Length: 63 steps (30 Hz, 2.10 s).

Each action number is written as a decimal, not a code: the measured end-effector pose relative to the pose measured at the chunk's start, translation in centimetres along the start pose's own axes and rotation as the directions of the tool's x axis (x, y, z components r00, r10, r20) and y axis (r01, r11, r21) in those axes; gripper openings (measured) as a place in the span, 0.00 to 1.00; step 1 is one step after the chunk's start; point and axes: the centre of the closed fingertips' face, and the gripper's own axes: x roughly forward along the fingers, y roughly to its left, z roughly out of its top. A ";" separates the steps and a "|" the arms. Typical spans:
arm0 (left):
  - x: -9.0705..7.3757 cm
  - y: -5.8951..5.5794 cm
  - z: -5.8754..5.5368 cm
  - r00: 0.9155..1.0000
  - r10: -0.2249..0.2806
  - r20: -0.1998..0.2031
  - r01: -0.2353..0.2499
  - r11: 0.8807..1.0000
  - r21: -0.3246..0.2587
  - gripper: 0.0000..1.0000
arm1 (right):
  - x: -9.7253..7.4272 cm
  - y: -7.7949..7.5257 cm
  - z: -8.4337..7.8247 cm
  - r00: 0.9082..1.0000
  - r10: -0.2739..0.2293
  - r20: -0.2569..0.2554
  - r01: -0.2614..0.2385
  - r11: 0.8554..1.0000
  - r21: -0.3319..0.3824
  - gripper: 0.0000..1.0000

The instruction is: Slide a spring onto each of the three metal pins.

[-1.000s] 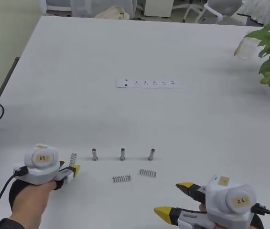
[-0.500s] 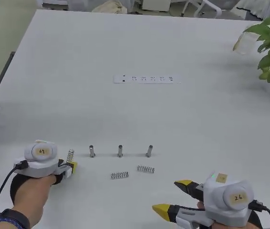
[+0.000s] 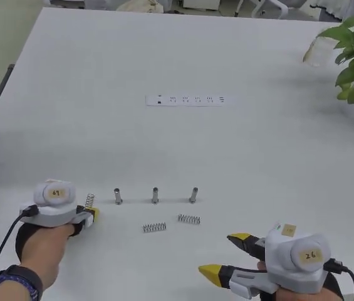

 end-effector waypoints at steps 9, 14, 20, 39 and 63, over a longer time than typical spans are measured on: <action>-0.4 0.3 -0.1 0.999 0.033 -0.019 -0.034 0.999 -0.024 0.03 | -0.1 0.1 -0.2 1.000 -0.009 0.006 0.009 1.000 0.006 0.54; -1.6 -0.2 -0.9 0.999 0.015 -0.040 -0.016 1.000 -0.012 0.03 | -0.2 0.6 -0.2 1.000 -0.011 0.014 0.011 1.000 0.007 0.54; -2.9 -0.6 -1.3 0.999 -0.001 -0.034 0.001 1.000 -0.009 0.02 | -0.2 0.5 -0.5 1.000 -0.018 0.013 0.017 1.000 0.015 0.54; -5.8 -0.4 -4.6 0.999 -0.021 -0.025 0.023 0.994 0.103 0.02 | 0.2 1.0 -0.6 1.000 -0.018 0.020 0.018 1.000 0.025 0.53; -8.9 -2.4 -5.2 0.997 -0.071 -0.006 0.071 0.983 0.168 0.02 | 0.6 1.2 -0.6 1.000 -0.001 0.012 0.001 1.000 0.001 0.53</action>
